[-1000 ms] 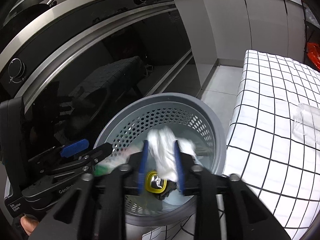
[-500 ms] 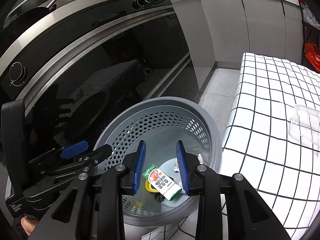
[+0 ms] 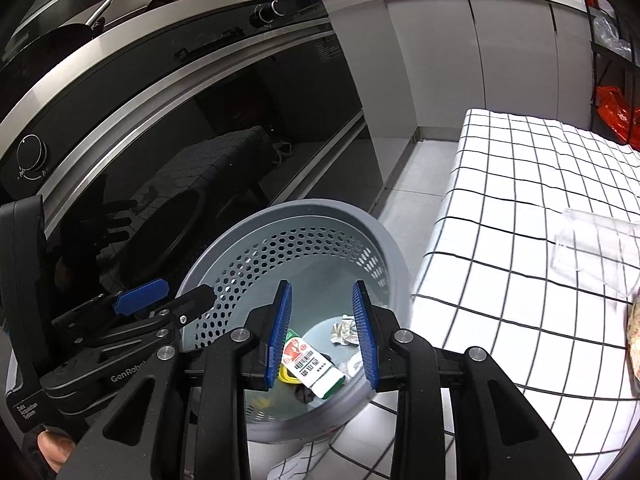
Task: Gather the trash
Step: 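Move both tools back over the table toward the snack wrapper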
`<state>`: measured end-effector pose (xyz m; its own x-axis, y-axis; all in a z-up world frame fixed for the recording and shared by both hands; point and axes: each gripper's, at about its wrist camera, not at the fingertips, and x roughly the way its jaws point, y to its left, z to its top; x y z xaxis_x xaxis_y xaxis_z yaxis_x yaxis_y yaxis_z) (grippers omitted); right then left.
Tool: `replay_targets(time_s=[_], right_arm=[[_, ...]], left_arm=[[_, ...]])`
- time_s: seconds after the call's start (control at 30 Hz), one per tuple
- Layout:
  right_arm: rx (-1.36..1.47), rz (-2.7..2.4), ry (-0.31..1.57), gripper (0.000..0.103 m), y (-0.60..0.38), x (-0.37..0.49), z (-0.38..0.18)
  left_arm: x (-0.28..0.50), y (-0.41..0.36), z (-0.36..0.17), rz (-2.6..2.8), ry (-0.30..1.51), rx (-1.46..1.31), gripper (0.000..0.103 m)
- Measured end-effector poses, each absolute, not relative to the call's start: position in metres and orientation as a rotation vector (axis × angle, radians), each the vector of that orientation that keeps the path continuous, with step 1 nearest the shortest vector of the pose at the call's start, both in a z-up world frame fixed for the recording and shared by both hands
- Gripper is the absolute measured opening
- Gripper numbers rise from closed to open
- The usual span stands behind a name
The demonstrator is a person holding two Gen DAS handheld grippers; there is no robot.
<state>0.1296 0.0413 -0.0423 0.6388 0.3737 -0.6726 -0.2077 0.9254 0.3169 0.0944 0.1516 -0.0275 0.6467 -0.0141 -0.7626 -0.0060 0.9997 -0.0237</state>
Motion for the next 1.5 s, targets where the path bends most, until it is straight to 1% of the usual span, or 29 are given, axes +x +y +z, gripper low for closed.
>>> replay_targets(time_s=[0.27, 0.63, 1.1, 1.5], right_arm=[[0.205, 0.293, 0.811, 0.031, 0.025, 0.122, -0.04], [0.186, 0.207, 0.803, 0.037, -0.011, 0.101, -0.037], [0.195, 0.04, 0.791, 0.039, -0.093, 0.059, -0.034], [0.238, -0.113, 0.787, 0.039, -0.173, 0.022, -0.04]], left_arm=[[0.092, 0.136, -0.025, -0.023, 0.85, -0.007, 0.067], [0.086, 0.099, -0.02, -0.086, 0.823, 0.028, 0.069], [0.081, 0.035, -0.018, -0.201, 0.812, 0.05, 0.071], [0.075, -0.04, -0.025, -0.314, 0.822, 0.093, 0.072]])
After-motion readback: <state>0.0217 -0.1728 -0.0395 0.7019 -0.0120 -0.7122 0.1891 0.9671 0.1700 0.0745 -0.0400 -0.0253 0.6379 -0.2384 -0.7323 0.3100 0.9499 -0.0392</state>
